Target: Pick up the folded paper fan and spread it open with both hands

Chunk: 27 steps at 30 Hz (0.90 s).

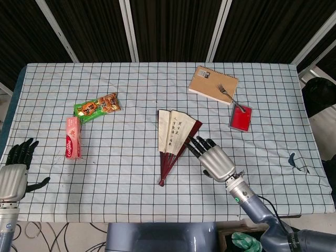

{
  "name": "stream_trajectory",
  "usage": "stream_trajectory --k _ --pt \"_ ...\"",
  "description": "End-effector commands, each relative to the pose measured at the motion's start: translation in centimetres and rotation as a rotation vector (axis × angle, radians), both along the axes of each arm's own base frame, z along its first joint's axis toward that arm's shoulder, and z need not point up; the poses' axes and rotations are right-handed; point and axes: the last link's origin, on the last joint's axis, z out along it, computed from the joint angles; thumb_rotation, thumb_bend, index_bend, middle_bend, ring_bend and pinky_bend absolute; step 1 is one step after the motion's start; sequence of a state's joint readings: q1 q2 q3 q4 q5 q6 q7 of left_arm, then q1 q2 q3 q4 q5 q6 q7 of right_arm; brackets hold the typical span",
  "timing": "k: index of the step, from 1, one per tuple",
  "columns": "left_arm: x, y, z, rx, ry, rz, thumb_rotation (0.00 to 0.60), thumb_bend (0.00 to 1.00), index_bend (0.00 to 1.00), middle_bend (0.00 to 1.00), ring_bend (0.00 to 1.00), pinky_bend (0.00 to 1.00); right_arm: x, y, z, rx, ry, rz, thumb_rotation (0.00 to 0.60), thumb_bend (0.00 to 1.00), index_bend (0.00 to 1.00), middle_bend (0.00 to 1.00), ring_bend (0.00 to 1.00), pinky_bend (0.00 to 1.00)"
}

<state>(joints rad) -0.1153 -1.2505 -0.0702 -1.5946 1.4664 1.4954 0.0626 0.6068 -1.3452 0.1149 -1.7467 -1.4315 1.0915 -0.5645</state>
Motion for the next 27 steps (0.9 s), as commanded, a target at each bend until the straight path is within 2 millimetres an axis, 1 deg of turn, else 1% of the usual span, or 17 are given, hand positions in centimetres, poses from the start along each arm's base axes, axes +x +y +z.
stream_trajectory --k 1,6,11,18,24,27 --pt "0.0 0.0 -0.1 -0.001 0.002 0.001 0.600 0.02 0.00 0.00 0.00 0.00 -0.3 0.3 0.3 -0.003 0.002 -0.012 0.600 0.09 0.00 0.00 0.09 0.24" --pt "0.1 -0.2 0.1 0.013 -0.006 -0.010 0.600 0.02 0.00 0.00 0.00 0.00 -0.1 0.7 0.3 0.014 0.013 -0.002 0.600 0.09 0.00 0.00 0.09 0.24" --pt "0.1 -0.3 0.2 0.017 -0.012 -0.011 0.600 0.02 0.00 0.00 0.00 0.00 0.2 0.7 0.4 0.023 0.028 0.017 0.600 0.09 0.00 0.00 0.09 0.24" --pt "0.1 -0.2 0.2 0.015 -0.012 -0.012 0.600 0.02 0.00 0.00 0.00 0.00 0.4 0.0 0.2 0.030 0.053 0.020 0.600 0.09 0.00 0.01 0.09 0.24" --pt "0.1 -0.1 0.1 0.012 -0.008 -0.013 0.600 0.02 0.00 0.00 0.00 0.00 0.6 -0.7 -0.4 0.040 0.077 0.023 0.600 0.09 0.00 0.01 0.09 0.24" --pt "0.1 -0.1 0.2 0.014 -0.008 -0.011 0.600 0.02 0.00 0.00 0.00 0.00 0.8 -1.0 -0.9 0.047 0.086 0.031 0.600 0.09 0.00 0.05 0.11 0.24"
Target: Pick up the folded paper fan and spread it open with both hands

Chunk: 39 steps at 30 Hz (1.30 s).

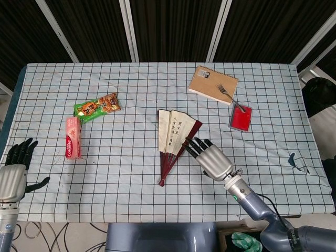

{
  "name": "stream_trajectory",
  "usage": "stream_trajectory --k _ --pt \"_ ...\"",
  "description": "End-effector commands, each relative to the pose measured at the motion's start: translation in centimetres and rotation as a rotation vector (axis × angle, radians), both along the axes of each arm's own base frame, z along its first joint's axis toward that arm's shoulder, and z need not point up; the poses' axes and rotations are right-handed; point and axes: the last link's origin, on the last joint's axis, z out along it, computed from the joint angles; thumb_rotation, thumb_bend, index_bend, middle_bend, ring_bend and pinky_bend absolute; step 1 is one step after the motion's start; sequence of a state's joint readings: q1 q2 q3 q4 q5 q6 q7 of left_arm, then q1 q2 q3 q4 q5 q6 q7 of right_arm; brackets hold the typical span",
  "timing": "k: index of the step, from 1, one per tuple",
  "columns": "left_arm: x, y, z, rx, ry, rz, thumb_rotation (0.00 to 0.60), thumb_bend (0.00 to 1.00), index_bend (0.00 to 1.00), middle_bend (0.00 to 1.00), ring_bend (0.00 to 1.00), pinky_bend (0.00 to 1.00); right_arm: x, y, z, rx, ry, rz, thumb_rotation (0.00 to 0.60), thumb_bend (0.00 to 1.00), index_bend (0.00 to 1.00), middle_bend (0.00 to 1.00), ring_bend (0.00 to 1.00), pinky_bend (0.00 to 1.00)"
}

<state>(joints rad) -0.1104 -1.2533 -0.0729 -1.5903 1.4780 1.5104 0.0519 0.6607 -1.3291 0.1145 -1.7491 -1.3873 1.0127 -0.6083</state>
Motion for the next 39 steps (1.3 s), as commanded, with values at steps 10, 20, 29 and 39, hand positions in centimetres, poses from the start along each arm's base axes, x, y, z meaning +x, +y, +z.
stream_trajectory --k 10,20,29,39 --pt "-0.1 0.2 0.0 0.003 0.003 0.010 0.600 0.02 0.00 0.00 0.00 0.00 0.8 -1.2 -2.5 0.038 0.022 0.017 0.600 0.15 0.13 0.73 0.77 0.71" --pt "-0.4 0.5 0.1 0.011 0.006 0.026 0.600 0.02 0.00 0.00 0.00 0.00 1.8 -1.8 -6.1 0.107 0.063 0.046 0.600 0.23 0.29 0.93 0.96 0.89" --pt "-0.5 0.7 0.3 0.017 0.009 0.034 0.600 0.02 0.00 0.00 0.00 0.00 3.0 -2.5 -8.4 0.130 0.062 0.049 0.600 0.24 0.31 0.93 0.96 0.89" --pt "-0.6 0.8 0.3 0.017 0.011 0.040 0.600 0.02 0.00 0.00 0.00 0.00 2.8 -3.2 -9.1 0.121 0.076 0.029 0.600 0.24 0.36 0.93 0.96 0.89"
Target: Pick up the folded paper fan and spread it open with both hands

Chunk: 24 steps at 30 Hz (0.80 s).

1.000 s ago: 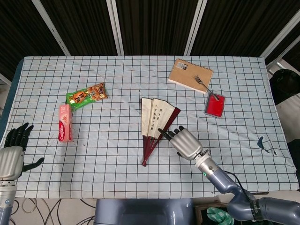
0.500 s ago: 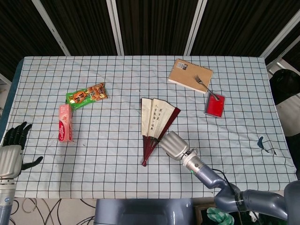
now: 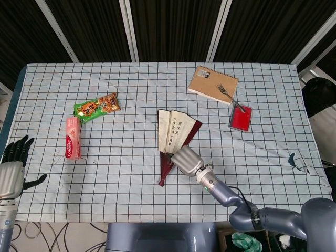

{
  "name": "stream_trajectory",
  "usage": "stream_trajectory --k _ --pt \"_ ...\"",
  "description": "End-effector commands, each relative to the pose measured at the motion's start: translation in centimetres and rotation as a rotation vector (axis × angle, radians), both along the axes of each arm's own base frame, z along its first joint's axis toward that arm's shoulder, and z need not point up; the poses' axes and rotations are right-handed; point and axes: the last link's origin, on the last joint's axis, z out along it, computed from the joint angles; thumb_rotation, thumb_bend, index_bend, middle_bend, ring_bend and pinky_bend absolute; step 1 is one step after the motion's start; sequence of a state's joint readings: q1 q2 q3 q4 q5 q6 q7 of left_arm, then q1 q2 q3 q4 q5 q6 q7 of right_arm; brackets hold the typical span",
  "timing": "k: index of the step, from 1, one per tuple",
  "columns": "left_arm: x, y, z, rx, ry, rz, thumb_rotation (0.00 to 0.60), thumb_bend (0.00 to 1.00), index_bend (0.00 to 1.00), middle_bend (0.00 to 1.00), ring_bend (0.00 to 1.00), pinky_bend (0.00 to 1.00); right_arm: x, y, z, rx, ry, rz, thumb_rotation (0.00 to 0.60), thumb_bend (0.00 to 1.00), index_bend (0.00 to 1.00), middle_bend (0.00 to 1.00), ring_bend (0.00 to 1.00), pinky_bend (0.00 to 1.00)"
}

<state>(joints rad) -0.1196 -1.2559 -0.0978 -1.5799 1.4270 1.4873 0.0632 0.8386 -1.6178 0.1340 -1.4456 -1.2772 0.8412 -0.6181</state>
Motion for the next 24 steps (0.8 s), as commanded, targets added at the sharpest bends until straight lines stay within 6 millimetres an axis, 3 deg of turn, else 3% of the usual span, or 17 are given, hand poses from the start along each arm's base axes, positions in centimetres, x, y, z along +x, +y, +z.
stream_trajectory --k 1,11,19,24 --pt "0.0 0.0 0.0 0.001 0.000 0.000 0.600 0.02 0.00 0.00 0.00 0.00 -0.2 -0.1 -0.1 -0.005 0.010 -0.005 0.600 0.24 0.36 0.93 0.96 0.89" --pt "0.0 0.0 0.1 0.001 -0.004 0.000 0.600 0.02 0.00 0.00 0.00 0.00 -0.9 0.0 -0.4 -0.002 0.027 -0.028 0.600 0.26 0.46 0.93 0.96 0.89" --pt "0.0 0.0 0.1 -0.003 -0.007 0.000 0.600 0.02 0.00 0.00 0.00 0.00 -0.5 0.6 -0.6 0.022 0.006 -0.016 0.600 0.57 0.61 0.93 0.95 0.89" --pt "0.0 0.0 0.0 -0.006 -0.009 -0.001 0.600 0.02 0.00 0.00 0.00 0.00 -0.4 0.8 -0.4 0.026 -0.002 -0.008 0.600 0.68 0.63 0.93 0.95 0.89"
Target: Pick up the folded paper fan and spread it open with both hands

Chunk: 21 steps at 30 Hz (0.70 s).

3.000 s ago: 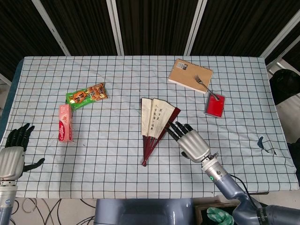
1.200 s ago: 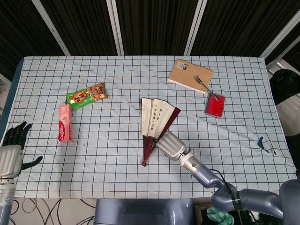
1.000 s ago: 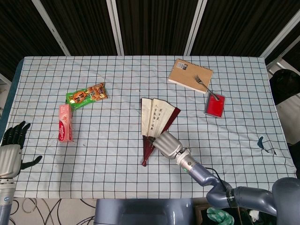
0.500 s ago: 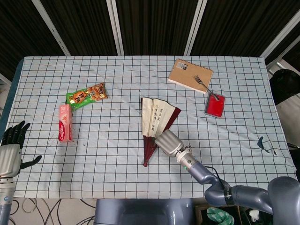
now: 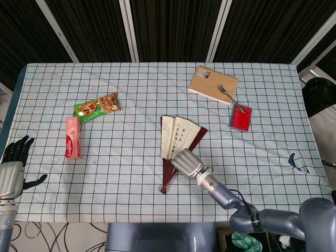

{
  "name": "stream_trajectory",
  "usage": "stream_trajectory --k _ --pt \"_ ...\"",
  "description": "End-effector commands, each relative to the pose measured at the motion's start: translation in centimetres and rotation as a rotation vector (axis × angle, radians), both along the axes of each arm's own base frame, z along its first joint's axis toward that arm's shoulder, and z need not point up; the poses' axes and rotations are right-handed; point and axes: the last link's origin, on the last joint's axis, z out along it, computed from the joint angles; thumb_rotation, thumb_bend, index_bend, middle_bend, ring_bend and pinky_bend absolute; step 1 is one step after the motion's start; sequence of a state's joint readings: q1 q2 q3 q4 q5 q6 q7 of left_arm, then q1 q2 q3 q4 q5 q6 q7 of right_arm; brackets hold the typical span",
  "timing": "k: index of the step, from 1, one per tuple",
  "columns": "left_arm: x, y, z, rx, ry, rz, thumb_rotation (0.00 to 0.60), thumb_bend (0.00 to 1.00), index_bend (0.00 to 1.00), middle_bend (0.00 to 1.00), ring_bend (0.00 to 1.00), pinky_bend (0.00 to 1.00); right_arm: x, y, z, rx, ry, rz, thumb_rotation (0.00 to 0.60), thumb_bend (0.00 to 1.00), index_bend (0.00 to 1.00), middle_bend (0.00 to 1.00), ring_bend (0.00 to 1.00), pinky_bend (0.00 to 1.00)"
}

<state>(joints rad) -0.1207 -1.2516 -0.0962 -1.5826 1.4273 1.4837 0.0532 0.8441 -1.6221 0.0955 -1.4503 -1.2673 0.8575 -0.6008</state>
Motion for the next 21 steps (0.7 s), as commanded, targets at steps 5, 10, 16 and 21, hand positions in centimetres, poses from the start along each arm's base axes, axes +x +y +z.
stream_trajectory --k 5,10,16,21 --pt "0.0 -0.1 0.0 -0.002 -0.002 -0.001 0.600 0.02 0.00 0.00 0.00 0.00 0.3 0.1 0.4 -0.001 -0.013 0.010 0.600 0.73 0.67 0.93 0.95 0.89" --pt "0.2 -0.2 -0.2 -0.009 -0.014 0.000 0.600 0.02 0.00 0.00 0.00 0.00 2.0 0.2 1.7 0.000 -0.093 0.017 0.600 0.78 0.70 0.93 0.95 0.89" --pt "0.6 -0.2 0.1 -0.007 -0.029 -0.010 0.600 0.02 0.00 0.00 0.00 0.00 3.2 0.0 2.8 0.000 -0.136 0.015 0.600 0.82 0.73 0.93 0.95 0.89" --pt "1.8 -0.1 0.3 -0.018 -0.028 -0.051 0.600 0.02 0.00 0.00 0.00 0.00 4.7 -0.2 4.1 -0.004 -0.198 0.000 0.600 0.84 0.74 0.93 0.95 0.89"
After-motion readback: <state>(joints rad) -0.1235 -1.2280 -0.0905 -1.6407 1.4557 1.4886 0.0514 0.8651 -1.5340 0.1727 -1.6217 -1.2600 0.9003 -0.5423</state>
